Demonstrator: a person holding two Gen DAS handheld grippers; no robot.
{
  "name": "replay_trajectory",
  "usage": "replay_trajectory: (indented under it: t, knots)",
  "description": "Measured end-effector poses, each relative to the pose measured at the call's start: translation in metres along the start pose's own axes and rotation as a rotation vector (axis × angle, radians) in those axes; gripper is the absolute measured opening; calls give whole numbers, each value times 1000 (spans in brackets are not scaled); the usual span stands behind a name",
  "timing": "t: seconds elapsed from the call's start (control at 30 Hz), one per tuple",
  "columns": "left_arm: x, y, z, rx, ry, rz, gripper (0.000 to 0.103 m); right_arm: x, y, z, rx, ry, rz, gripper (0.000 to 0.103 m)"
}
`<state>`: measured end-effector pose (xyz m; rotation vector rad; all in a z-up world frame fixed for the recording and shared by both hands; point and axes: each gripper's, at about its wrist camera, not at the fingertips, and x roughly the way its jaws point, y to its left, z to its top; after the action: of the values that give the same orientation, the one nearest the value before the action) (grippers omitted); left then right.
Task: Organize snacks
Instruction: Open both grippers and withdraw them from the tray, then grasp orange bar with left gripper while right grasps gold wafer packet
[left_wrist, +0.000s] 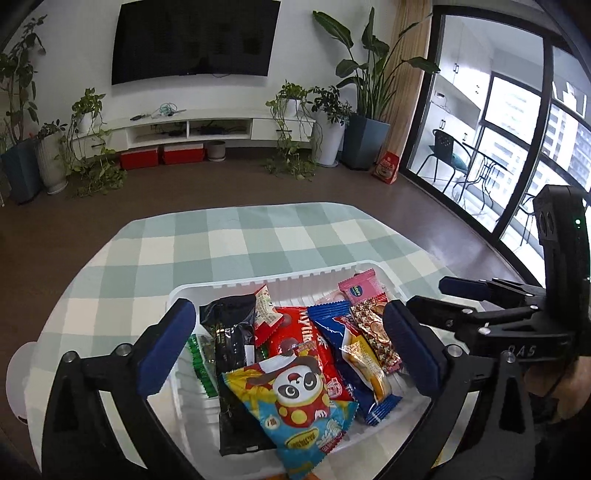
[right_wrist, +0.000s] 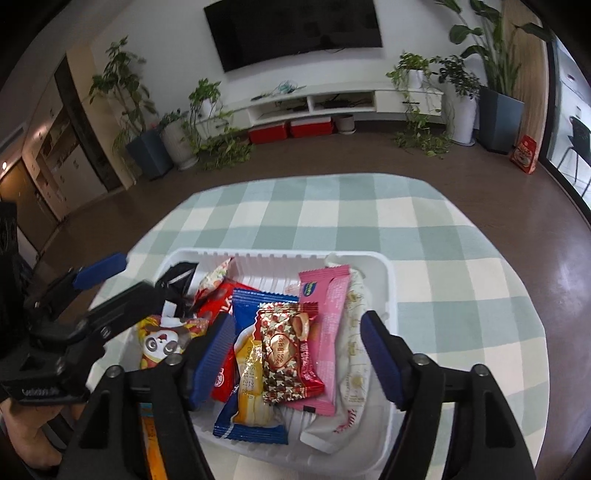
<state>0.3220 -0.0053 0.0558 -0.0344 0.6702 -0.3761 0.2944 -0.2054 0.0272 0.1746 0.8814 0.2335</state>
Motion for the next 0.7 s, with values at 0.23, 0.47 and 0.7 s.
replay_trajectory:
  t: [0.23,0.47,0.7]
  knots:
    - [-51,1,-37,-32,-9,49,103,-35,-10,-33,68,-23,15,90]
    - [-76,-7,-108,-73,99,70,103,-63,-11,-101,161,-6,31,92]
    - [-66,-21,-154,-102,210,100,103,-82,-18,-173,288,30,38,92]
